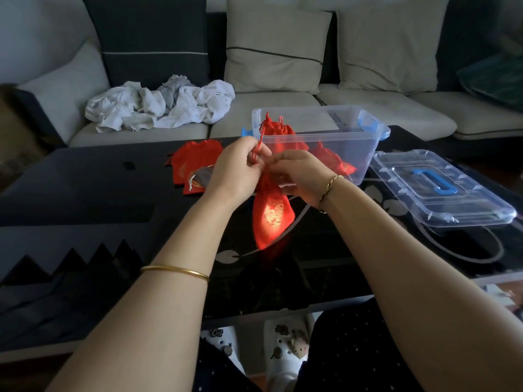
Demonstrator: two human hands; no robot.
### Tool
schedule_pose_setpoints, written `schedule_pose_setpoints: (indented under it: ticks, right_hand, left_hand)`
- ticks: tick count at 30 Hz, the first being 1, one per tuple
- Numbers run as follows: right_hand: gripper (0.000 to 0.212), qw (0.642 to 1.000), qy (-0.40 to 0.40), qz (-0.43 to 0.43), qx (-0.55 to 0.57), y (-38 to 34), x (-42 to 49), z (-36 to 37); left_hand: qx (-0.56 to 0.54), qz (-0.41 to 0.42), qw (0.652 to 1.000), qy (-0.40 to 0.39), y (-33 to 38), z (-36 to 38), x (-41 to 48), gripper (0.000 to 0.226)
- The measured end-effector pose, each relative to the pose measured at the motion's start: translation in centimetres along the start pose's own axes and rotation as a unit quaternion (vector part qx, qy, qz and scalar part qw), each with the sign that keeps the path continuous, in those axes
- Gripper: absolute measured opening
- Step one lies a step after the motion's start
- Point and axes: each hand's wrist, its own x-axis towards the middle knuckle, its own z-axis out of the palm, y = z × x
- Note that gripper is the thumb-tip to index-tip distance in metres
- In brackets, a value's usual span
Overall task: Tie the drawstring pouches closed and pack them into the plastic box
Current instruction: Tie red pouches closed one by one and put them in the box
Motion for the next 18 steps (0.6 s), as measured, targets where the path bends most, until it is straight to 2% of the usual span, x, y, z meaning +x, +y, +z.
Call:
schedule_pose_setpoints:
  ticks: [4,13,16,18]
  right_hand:
    - [0.017,0.997,-0.017,0.033,0.066,0.3,0.1,-0.2]
    - [0.017,0.976,-0.079,0.088,0.18,1.1,0.5,-0.6]
    - [0.013,0.98,-0.062,0.068,0.177,1.2,0.6,-0.5]
    - [0.014,0.988,-0.023,0.046,0.144,1.1,0.7,-0.3]
  left_hand:
    - [0.078,0.081,0.991,0.065,0.2,0.7,-0.3,0.02]
    - [0.15,0.156,0.968,0.13,-0.2,1.0,-0.4,0.027]
    - [0.158,0.177,0.963,0.129,-0.3,0.9,-0.4,0.026]
    - [0.161,0.186,0.961,0.129,-0.3,1.0,-0.4,0.023]
